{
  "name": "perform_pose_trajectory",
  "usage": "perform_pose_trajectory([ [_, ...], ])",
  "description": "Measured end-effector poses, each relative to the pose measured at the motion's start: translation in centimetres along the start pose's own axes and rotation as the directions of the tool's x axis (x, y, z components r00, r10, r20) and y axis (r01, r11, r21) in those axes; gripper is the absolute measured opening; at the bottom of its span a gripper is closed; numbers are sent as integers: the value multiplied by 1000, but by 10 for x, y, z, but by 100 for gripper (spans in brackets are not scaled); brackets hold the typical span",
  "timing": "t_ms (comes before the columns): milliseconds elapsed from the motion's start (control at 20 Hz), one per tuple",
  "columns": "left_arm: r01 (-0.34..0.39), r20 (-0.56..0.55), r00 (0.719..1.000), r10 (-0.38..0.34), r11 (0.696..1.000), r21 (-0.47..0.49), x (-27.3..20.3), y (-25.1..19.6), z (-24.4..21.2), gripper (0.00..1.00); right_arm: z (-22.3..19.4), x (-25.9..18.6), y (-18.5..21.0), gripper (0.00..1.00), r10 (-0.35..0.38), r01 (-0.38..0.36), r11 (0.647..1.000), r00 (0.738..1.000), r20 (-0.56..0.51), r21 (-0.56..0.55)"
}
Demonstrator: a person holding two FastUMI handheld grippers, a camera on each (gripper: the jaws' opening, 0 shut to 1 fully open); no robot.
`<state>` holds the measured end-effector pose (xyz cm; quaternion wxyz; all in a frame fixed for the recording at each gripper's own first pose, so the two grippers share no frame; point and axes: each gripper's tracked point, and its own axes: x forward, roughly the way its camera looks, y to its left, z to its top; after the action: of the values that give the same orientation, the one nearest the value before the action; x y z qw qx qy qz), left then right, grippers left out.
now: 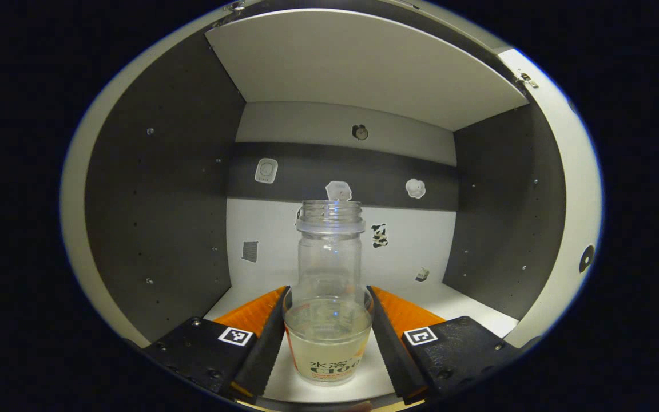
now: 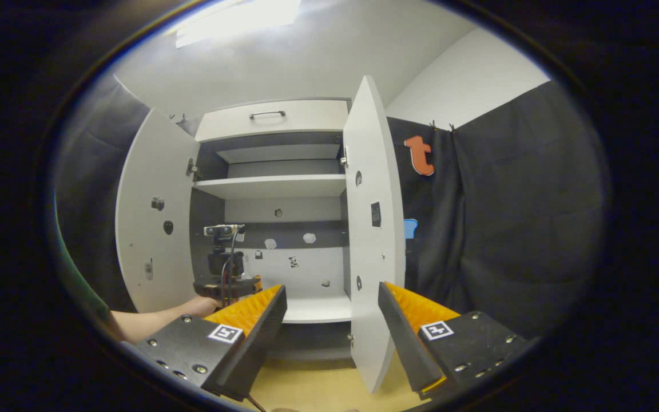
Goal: Grasp the bottle in the cabinet with the left hand and place it on the coaster, then close the right door with the right hand and the left door with the left hand.
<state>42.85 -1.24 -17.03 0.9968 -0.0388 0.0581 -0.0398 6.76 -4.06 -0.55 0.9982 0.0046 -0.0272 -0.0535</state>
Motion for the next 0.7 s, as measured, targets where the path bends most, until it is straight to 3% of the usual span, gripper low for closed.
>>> perform_pose_trajectory([
  [400,12,86,996,-8,999,-41,-101,-18,51,81,-3,-55,-7,98,46,-46,999,999,-14,1],
  [550,32,71,997,-27,997,-69,-143,-27,52,81,-6,-73,-11,97,59,-59,998,998,-23,1],
  [700,31,97,995,-28,999,-34,-179,-28,51,81,-12,-87,-13,98,77,-76,997,996,-40,24],
])
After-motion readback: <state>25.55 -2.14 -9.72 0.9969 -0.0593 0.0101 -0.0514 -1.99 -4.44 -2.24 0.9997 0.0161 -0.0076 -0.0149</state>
